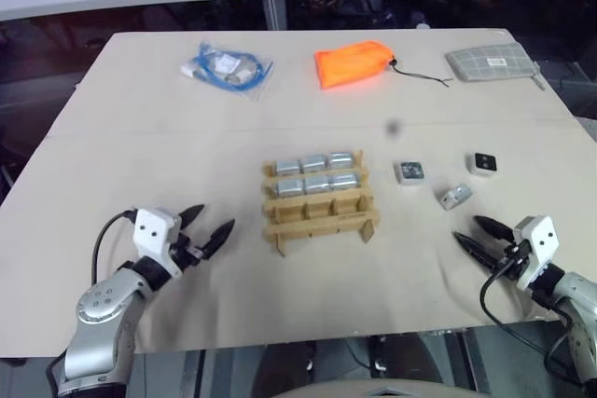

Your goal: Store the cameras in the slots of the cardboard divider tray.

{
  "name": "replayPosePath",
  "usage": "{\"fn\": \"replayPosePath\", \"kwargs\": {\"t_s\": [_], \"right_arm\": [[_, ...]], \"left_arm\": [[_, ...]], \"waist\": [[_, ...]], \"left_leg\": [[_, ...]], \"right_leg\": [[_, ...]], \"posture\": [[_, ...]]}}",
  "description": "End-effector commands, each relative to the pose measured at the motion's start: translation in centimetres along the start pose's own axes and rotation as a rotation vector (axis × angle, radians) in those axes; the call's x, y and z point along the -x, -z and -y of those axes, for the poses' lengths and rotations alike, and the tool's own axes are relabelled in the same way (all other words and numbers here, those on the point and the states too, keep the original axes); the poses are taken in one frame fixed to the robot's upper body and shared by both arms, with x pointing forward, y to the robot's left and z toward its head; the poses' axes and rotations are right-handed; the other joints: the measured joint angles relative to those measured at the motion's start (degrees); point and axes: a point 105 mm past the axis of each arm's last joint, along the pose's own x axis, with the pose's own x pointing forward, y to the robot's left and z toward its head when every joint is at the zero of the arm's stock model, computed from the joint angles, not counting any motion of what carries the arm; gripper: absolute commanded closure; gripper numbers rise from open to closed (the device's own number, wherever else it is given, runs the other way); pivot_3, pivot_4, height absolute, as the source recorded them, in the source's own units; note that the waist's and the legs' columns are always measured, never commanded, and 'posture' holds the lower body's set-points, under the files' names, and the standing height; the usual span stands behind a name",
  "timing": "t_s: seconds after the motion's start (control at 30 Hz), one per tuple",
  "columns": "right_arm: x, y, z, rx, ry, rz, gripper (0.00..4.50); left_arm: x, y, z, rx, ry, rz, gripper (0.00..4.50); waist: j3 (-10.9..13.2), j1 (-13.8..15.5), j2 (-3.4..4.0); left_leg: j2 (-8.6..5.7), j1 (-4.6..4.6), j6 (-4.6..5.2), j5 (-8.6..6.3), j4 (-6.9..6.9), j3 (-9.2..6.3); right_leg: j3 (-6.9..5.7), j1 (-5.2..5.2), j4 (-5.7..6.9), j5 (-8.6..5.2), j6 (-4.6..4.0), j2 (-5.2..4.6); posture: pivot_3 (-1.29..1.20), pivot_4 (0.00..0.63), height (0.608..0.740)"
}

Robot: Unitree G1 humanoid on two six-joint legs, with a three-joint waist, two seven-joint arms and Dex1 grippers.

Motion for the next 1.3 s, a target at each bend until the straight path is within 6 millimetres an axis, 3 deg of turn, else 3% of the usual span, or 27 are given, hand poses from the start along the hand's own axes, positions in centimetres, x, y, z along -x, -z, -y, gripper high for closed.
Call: {"fn": "replayPosePath", "kwargs": {"t_s": [0.03, 0.97, 1.1, 1.3], "right_arm": [[0.4, -0.8, 0.7, 0.025, 0.013, 0.020, 1.50], [0.1, -1.0, 1.3, 0.040, -0.003, 0.014, 1.50], [0.1, -1.1, 1.6, 0.040, 0.013, 0.014, 1.50], [0.7, -1.5, 2.4, 0.089, 0.001, -0.013, 1.50]], "left_arm": [[0.5, -0.7, -0.1, -0.034, -0.002, 0.015, 0.70], [1.1, -1.1, 0.0, -0.016, 0.011, 0.042, 0.70], [1.3, -2.5, 0.6, -0.010, 0.113, 0.072, 0.70], [2.0, -7.5, 2.2, -0.070, 0.429, 0.090, 0.70]], "waist": [[0.00, 0.00, 0.00], [-0.01, 0.00, 0.00], [-0.01, 0.00, 0.00], [-0.01, 0.14, 0.02]], "left_leg": [[0.00, 0.00, 0.00, 0.00, 0.00, 0.00], [-0.01, 0.00, 0.00, 0.00, 0.00, 0.01], [0.00, 0.00, 0.00, 0.00, 0.00, 0.00], [0.02, -0.02, 0.00, 0.00, 0.01, -0.02]], "right_leg": [[0.00, 0.00, 0.00, 0.00, 0.00, 0.00], [0.01, 0.00, 0.00, 0.00, 0.00, -0.01], [0.00, 0.00, 0.00, 0.00, 0.00, -0.01], [-0.03, -0.01, 0.00, -0.05, -0.08, -0.04]], "posture": [[0.00, 0.150, 0.740], [0.00, 0.150, 0.740], [0.00, 0.150, 0.740], [0.00, 0.150, 0.740]]}}
